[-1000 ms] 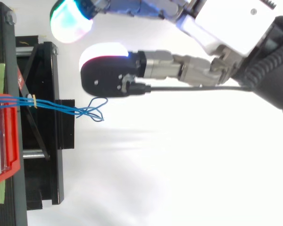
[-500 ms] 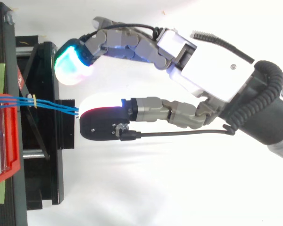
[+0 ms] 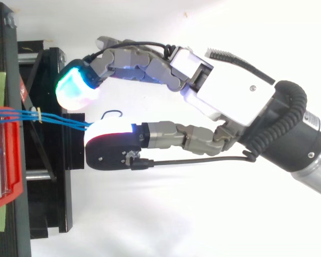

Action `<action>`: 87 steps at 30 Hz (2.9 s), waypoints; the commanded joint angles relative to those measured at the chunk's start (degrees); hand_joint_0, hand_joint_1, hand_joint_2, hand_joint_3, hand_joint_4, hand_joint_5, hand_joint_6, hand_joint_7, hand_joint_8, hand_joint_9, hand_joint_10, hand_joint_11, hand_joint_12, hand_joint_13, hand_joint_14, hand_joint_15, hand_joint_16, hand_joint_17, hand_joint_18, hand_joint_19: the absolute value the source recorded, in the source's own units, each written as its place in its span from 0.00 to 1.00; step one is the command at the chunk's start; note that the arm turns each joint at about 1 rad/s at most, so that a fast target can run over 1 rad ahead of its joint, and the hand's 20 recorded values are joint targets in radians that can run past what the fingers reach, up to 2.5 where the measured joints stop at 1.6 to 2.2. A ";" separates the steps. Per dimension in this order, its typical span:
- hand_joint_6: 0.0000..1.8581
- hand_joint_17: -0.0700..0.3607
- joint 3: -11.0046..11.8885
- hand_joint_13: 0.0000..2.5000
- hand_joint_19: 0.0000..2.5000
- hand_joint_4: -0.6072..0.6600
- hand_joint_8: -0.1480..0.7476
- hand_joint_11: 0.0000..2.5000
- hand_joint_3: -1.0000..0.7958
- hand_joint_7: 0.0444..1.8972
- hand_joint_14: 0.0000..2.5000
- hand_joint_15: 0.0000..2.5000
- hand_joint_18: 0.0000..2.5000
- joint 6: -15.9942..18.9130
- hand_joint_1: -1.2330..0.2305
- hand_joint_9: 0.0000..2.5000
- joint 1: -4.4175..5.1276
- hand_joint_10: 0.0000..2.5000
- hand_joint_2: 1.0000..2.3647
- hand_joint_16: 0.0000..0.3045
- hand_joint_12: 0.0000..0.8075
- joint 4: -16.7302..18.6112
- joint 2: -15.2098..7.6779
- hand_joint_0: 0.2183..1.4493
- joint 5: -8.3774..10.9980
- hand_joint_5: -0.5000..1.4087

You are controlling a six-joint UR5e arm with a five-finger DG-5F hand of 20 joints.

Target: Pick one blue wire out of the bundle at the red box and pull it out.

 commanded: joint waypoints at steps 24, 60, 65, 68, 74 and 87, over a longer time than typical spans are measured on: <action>0.27 0.44 1.81 0.12 0.05 0.83 0.54 0.04 0.28 0.42 0.00 0.04 0.05 1.08 0.45 0.23 -0.73 0.00 0.00 0.18 0.48 4.42 -2.82 0.29 -2.27 0.19; 0.27 0.44 3.74 0.13 0.06 0.83 0.54 0.04 0.30 0.51 0.00 0.04 0.08 3.02 0.39 0.23 -1.61 0.00 0.00 0.17 0.48 4.77 -4.76 0.30 -5.70 0.20; 0.27 0.44 3.74 0.13 0.06 0.83 0.54 0.04 0.30 0.51 0.00 0.04 0.08 2.05 0.40 0.23 -1.70 0.00 0.00 0.17 0.48 5.21 -4.76 0.30 -5.79 0.20; 0.27 0.44 5.06 0.13 0.06 0.84 0.54 0.04 0.30 0.51 0.00 0.04 0.08 1.00 0.40 0.23 -1.70 0.00 0.00 0.17 0.48 5.47 -4.84 0.30 -5.70 0.20; 0.27 0.44 5.15 0.14 0.06 0.84 0.54 0.04 0.30 0.51 0.00 0.04 0.08 0.56 0.40 0.23 -1.96 0.00 0.00 0.17 0.48 6.88 -5.28 0.30 -5.61 0.20; 0.28 0.43 4.62 0.15 0.06 0.78 0.54 0.05 0.32 0.61 0.00 0.04 0.10 1.96 0.37 0.24 -2.14 0.00 0.00 0.17 0.48 5.39 -5.28 0.32 -5.70 0.21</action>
